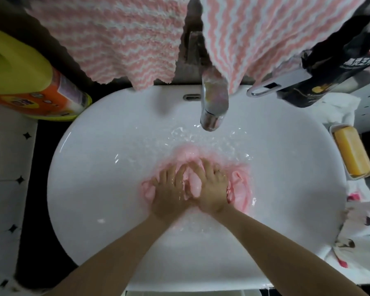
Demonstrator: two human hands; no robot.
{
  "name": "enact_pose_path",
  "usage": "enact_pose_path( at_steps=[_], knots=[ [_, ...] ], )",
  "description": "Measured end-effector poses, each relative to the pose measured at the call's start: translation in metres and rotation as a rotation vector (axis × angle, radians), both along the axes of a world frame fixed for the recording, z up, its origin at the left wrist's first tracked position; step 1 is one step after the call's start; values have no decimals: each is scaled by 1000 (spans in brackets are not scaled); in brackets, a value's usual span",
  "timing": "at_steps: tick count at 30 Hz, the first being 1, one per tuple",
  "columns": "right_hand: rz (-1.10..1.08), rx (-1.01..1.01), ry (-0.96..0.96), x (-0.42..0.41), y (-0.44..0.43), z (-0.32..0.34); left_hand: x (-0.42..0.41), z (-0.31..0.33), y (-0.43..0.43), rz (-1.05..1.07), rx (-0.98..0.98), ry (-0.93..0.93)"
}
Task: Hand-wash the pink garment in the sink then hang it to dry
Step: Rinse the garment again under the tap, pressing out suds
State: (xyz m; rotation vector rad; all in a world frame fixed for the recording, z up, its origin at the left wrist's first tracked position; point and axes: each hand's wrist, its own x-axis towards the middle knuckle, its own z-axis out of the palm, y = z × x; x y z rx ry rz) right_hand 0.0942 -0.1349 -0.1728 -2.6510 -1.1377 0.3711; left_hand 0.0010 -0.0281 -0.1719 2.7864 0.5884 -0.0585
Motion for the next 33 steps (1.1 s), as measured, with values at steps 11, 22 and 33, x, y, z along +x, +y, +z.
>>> enact_pose_path(
  at_steps=[11, 22, 33],
  knots=[
    [-46, -50, -76, 32, 43, 6, 43, 3, 21, 149, -144, 114],
    [-392, 374, 565, 51, 21, 97, 44, 91, 51, -58, -273, -149],
    [296, -66, 61, -10, -38, 36, -47, 25, 51, -369, -98, 307]
  ],
)
